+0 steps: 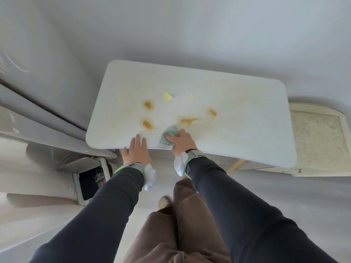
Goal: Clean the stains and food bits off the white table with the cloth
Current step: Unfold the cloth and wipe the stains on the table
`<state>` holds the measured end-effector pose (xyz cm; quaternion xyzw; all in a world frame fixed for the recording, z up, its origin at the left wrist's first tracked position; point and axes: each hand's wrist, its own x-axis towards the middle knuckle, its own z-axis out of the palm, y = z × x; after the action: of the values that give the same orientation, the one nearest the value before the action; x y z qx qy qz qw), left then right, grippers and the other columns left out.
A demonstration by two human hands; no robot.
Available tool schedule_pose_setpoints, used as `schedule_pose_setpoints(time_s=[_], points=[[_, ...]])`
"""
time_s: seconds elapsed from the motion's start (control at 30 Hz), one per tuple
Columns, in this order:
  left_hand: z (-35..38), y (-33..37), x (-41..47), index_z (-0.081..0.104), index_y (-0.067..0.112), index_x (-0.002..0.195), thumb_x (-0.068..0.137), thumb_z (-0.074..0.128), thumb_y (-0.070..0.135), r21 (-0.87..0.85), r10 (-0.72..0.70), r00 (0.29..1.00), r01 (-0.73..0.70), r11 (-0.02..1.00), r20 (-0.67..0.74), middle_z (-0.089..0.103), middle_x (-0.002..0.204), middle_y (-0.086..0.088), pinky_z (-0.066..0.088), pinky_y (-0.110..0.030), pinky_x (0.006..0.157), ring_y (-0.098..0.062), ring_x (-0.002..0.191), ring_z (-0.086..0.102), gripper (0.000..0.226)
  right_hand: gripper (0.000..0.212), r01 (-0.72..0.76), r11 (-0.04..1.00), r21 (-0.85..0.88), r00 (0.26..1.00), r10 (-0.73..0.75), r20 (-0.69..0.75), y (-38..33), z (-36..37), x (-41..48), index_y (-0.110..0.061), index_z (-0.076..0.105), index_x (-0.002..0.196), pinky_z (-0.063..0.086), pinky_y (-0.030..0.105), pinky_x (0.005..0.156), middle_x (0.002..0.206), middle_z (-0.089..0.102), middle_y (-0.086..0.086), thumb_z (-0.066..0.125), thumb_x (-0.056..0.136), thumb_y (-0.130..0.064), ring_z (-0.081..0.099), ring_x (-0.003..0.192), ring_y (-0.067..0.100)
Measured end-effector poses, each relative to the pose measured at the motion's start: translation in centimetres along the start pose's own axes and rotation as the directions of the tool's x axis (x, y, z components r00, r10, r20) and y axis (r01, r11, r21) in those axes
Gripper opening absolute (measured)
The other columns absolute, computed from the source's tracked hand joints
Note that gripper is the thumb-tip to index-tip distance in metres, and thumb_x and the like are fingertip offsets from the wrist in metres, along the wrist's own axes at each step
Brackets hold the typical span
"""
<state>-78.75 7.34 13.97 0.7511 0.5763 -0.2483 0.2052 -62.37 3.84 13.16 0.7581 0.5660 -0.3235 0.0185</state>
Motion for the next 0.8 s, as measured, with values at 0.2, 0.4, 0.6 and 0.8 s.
schedule_pose_setpoints(time_s=[0.2,0.4,0.6,0.8], points=[[-1.7,2.2,1.0,0.001,0.018,0.152,0.092,0.04,0.015,0.006,0.092,0.996,-0.092,0.996,0.015,-0.011,0.16,0.006,0.008,-0.042,0.121,-0.012,0.149,-0.006,0.072,0.055,0.172,0.984,-0.048,0.985,-0.173,-0.011,4.6,-1.8,0.2,-0.034,0.05,0.135,0.04,0.034,0.098,0.124,0.042,0.01,0.045,0.088,-0.006,0.041,0.113,0.03],[-2.6,4.6,1.9,0.0,0.018,0.153,0.094,0.04,0.021,0.037,0.103,0.992,-0.106,0.994,0.067,-0.01,0.16,0.008,0.007,-0.042,0.121,-0.012,0.149,-0.004,0.071,0.049,-0.44,0.866,0.237,0.845,0.489,-0.216,12.6,-4.8,-1.2,-0.018,0.041,0.137,0.042,0.038,0.098,0.133,0.033,0.02,0.047,0.089,-0.009,0.043,0.119,0.041],[-3.1,7.4,2.4,-0.002,0.019,0.153,0.095,0.04,0.024,0.045,0.108,0.987,-0.114,0.992,0.122,-0.013,0.16,0.008,0.007,-0.041,0.12,-0.011,0.149,-0.007,0.072,0.055,-0.685,0.587,0.432,0.621,0.78,-0.077,16.1,-6.8,-1.1,-0.004,0.023,0.146,0.031,0.047,0.111,0.149,0.021,0.027,0.044,0.095,-0.01,0.029,0.135,0.043],[-3.2,9.1,2.7,-0.002,0.018,0.153,0.095,0.04,0.024,0.034,0.083,0.982,-0.09,0.995,0.168,-0.014,0.16,0.007,0.007,-0.041,0.121,-0.01,0.149,-0.006,0.072,0.063,-0.446,0.864,0.235,0.855,0.489,-0.172,11.9,-5.6,0.8,-0.029,0.029,0.145,0.041,0.036,0.099,0.139,0.03,0.015,0.044,0.088,-0.005,0.036,0.123,0.035]])
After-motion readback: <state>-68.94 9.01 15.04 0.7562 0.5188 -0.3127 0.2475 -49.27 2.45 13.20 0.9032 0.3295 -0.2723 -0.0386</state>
